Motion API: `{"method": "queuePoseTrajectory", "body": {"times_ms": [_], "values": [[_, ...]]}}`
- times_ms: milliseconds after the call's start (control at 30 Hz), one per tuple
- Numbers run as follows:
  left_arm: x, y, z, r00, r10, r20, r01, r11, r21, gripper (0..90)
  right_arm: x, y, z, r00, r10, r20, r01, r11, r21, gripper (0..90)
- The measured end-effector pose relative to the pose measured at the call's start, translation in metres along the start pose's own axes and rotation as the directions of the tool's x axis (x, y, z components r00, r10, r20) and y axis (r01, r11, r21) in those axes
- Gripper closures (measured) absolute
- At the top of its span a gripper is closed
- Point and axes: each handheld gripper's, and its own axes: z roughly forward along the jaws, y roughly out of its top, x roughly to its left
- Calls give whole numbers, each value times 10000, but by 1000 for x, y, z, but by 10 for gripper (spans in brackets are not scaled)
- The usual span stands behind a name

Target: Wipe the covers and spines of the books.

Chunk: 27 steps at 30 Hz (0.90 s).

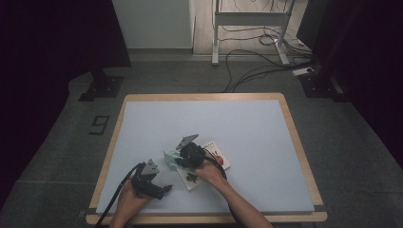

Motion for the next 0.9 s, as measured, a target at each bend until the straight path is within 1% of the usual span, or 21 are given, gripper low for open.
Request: {"method": "queuePoseTrajectory", "body": {"times_ms": [233, 367, 467, 667, 767, 900], "values": [[0, 0, 0, 10000, 7, -12, -7, 10000, 12, 0, 6, 3, 3, 9998, -108, -138, 107, 9999, -6, 753], [0, 0, 0, 10000, 9, -4, -9, 10000, 10, 0, 8, 2, 2, 9996, -131, -250, 130, 9999, -11, 753], [0, 0, 0, 10000, 10, -6, -10, 10000, 11, 0, 11, 0, 0, 9994, -238, -270, 238, 9997, 15, 753], [0, 0, 0, 10000, 21, 5, -21, 10000, 9, 0, 19, -8, -7, 9983, -385, -439, 384, 9993, -24, 753], [0, 0, 0, 10000, 12, 3, -12, 10000, 7, 0, 23, -13, -12, 9980, -368, -510, 368, 9993, 1, 752], [0, 0, 0, 10000, 7, -8, -7, 10000, 3, 0, 29, -20, -18, 9969, -534, -569, 535, 9986, 2, 751]]}}
